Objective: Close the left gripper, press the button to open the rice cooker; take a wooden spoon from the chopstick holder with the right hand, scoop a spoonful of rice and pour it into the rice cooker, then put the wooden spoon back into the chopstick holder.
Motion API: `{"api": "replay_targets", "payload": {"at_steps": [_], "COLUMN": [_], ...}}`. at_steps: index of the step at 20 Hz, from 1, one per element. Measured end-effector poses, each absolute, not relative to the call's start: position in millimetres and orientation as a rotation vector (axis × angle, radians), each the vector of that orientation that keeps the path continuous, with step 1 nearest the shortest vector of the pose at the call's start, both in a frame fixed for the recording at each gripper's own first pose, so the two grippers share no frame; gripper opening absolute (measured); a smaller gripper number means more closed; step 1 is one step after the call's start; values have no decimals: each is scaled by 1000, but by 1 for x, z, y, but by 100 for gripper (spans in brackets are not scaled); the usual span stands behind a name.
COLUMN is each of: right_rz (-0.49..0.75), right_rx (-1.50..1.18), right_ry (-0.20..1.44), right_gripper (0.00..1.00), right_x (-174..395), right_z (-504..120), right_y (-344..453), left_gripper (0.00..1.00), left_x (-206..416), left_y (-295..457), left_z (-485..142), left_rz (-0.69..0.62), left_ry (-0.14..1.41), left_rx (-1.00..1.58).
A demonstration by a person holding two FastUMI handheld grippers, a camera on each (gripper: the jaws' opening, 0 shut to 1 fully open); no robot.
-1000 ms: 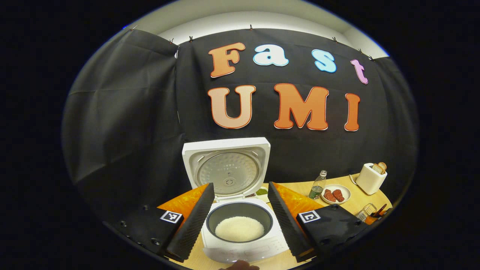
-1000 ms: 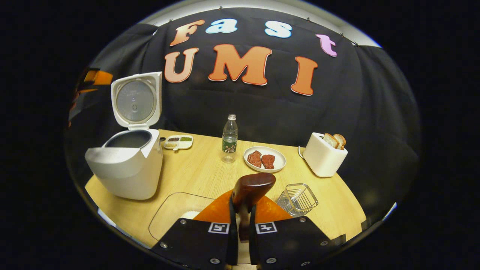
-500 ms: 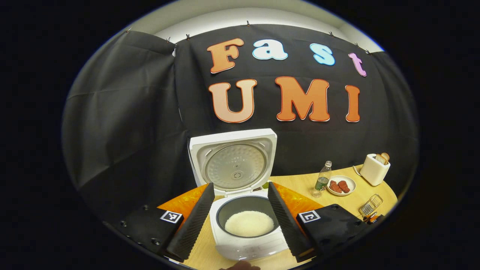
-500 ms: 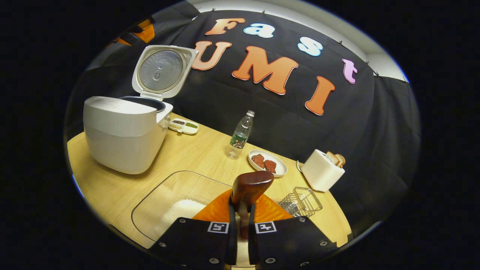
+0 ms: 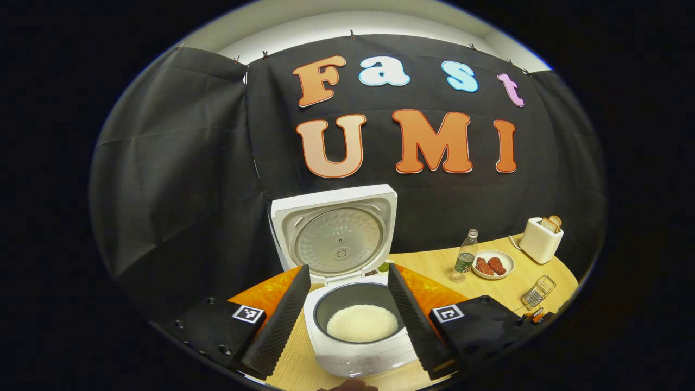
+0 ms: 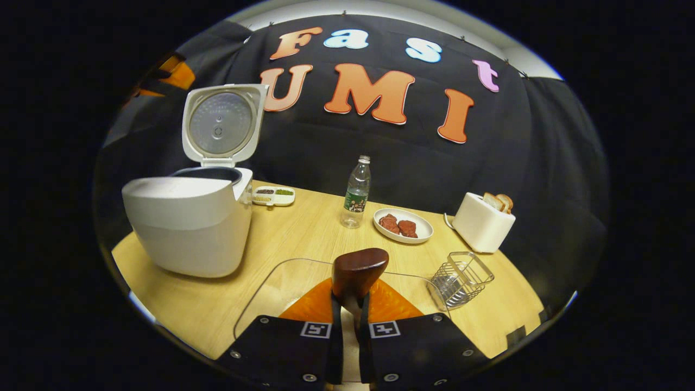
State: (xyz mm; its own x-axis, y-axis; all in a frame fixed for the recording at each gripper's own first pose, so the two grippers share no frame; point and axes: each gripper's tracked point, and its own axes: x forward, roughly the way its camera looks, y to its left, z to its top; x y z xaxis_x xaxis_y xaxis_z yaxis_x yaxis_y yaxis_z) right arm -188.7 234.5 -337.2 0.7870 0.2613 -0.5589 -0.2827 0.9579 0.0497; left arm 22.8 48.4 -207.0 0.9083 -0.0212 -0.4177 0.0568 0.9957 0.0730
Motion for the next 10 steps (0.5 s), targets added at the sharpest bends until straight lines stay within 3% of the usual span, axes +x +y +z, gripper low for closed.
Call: {"api": "replay_targets", "payload": {"at_steps": [10], "right_rz": [228], "right_rx": [451], "right_ry": [825], "right_gripper": [11], "right_x": [-193], "right_z": [-339], "right_y": [251], "left_gripper": [97], "left_x": [18], "left_y": [62], "left_z": [-210], "left_rz": [-46], "left_ry": [434], "left_rx": [100]}}
